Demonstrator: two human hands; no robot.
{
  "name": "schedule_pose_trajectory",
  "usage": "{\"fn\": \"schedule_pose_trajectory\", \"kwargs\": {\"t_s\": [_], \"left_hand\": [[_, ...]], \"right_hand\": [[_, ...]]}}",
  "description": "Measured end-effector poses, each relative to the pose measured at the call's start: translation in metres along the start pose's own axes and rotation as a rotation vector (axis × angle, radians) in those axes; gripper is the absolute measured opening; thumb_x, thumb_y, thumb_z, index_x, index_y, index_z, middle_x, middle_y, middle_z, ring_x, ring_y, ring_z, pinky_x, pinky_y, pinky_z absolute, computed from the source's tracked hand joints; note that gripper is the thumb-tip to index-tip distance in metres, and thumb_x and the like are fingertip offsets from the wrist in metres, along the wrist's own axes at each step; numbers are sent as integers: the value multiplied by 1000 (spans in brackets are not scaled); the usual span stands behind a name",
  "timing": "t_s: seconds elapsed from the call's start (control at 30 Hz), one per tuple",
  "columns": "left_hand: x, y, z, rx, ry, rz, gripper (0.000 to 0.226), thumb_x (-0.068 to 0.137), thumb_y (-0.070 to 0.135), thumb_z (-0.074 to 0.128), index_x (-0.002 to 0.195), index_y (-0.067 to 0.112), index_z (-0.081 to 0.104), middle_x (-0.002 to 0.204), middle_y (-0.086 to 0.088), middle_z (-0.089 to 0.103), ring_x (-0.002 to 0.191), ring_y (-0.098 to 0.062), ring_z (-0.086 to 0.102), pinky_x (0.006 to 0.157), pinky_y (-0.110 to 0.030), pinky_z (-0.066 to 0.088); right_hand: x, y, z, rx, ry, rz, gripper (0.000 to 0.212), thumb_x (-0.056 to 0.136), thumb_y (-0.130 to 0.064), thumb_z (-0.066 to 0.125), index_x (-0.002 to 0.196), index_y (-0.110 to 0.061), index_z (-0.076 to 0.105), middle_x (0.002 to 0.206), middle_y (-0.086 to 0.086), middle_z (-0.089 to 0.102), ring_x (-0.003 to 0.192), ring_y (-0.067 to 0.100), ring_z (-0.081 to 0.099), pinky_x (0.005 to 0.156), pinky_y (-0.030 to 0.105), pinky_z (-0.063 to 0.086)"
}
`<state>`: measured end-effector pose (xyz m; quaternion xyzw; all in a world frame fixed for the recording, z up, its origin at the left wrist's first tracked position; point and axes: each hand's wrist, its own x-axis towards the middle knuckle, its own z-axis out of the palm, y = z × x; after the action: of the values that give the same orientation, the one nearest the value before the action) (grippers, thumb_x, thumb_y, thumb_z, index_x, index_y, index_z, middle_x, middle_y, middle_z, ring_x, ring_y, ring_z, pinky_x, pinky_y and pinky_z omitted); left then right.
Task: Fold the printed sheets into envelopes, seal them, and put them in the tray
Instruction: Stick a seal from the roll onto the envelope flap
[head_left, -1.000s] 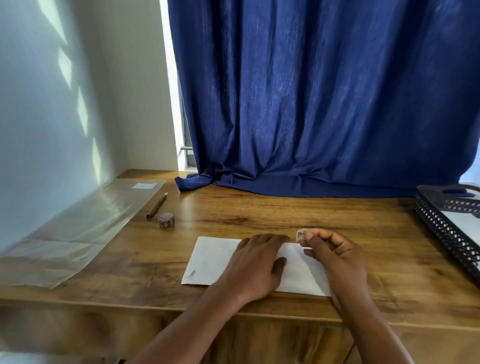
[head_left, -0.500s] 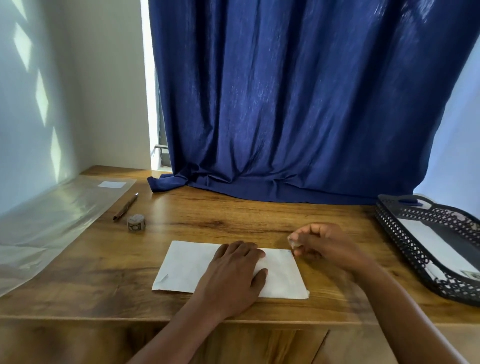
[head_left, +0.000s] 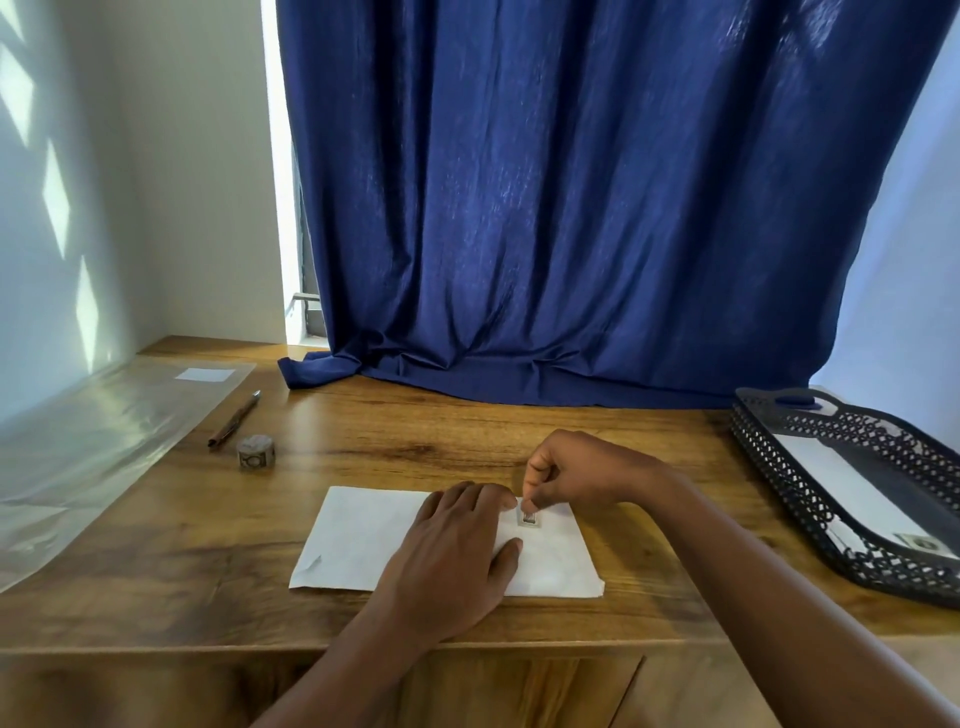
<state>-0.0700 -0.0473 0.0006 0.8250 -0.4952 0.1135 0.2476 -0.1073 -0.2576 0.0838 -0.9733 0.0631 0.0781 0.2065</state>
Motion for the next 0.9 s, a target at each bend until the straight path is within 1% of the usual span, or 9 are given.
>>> {"fn": "schedule_pose_trajectory", "kwargs": {"t_s": [0.07,0.13,0.27,0.4,0.6,0.73,0.8,0.9], "left_hand": [[0,0,-1,-5,4,14,37,104,48,46,138,34,43,144,14,48,135,-4,41,116,-22,28],[0,0,-2,-11,-10,34,35,105,46,45,139,36,46,146,15,46,137,-4,38,117,-24,28],[0,-1,-3,13,-66,44,43,107,46,41,150,42,43,156,13,38,146,-9,29,124,-33,24],[0,0,-3,36,-94,43,45,107,48,38,152,47,41,161,12,33,149,-10,24,126,-34,20],[2,-2,-2,50,-120,32,45,107,49,37,152,48,42,163,11,32,150,-10,23,126,-38,20],[2,-3,0,45,-137,27,45,107,49,37,151,48,44,162,10,33,151,-12,23,127,-41,20],[2,-4,1,38,-141,20,44,107,50,36,150,49,45,162,11,33,150,-12,23,127,-41,19],[3,-6,3,37,-135,18,44,106,51,35,149,50,46,161,11,34,149,-11,24,126,-39,19]], "right_hand": [[2,-1,0,-9,3,-6,5,82,-33,83,84,-30,79,89,-9,78,89,12,70,88,48,59],[5,0,0,-22,4,-5,2,84,-29,81,84,-29,80,88,-10,77,89,10,70,89,46,59],[8,1,1,-24,2,13,4,87,-24,79,85,-28,80,87,-13,77,89,7,70,89,41,60],[11,3,1,-31,-6,18,3,86,-24,80,86,-27,80,87,-14,77,88,5,70,88,36,60],[12,5,2,-32,-6,25,2,85,-25,82,86,-26,81,86,-15,77,88,4,69,86,32,58],[13,7,6,-16,1,20,3,84,-25,82,84,-27,80,86,-16,77,88,3,68,81,28,56],[14,10,9,7,24,16,8,81,-27,85,85,-29,78,87,-12,76,87,6,69,79,32,59],[15,20,14,79,108,41,27,70,-34,92,88,-31,72,89,-5,74,85,15,69,78,40,59]]}}
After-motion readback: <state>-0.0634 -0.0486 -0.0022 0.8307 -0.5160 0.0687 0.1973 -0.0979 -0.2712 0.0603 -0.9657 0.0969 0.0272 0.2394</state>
